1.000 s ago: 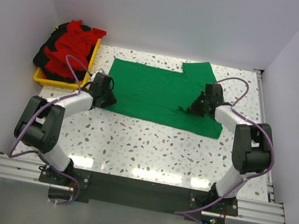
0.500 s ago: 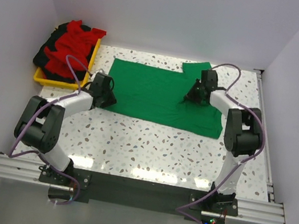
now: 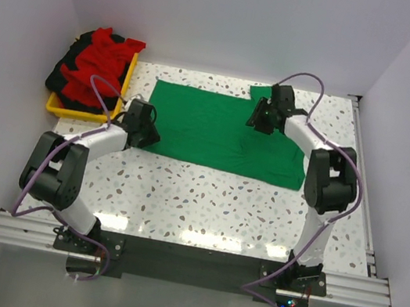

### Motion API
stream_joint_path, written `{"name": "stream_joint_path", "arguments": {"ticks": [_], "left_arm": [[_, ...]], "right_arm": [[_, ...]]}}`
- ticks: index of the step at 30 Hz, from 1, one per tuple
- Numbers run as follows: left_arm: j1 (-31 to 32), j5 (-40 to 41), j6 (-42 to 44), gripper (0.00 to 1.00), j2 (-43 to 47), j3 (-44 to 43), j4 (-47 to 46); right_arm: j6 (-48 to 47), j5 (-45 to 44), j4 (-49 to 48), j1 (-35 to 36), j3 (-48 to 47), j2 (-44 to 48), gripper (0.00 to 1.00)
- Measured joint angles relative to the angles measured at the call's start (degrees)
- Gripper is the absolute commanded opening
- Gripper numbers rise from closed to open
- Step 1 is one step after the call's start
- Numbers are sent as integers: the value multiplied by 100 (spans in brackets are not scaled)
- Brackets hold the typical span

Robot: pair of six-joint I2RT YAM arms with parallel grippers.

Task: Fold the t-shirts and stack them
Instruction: Fold the tshirt

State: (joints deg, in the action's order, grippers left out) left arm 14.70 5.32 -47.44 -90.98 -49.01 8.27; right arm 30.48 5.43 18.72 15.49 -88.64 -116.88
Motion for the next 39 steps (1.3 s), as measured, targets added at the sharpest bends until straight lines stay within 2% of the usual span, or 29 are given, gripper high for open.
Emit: {"name": "stream_joint_path", "arguments": {"ticks": [4,11,17,26,31,39], "left_arm": [[0,-13,-2,34,0,-131,13],[0,-59,-4,34,-275,-732,-162],[0,-50,-28,33,-730,-754,-365],[-4,72,-323,31,-660,245,-1235],[-4,155,-546,31,-214,903,-1611],[2,269,-697,31,715,1775,-1480]], "right_arm": [[-46,-302,219,-9,391,463,46],[111,-656,264,-367,1679,1840,46],[354,-769,170,-767,2481,2004,45],[772,-855,-87,-756,3410,2031,43],[1084,-868,-470,-765,4085,2555,40],[1414,-802,-398,-763,5031,3550,40]]}}
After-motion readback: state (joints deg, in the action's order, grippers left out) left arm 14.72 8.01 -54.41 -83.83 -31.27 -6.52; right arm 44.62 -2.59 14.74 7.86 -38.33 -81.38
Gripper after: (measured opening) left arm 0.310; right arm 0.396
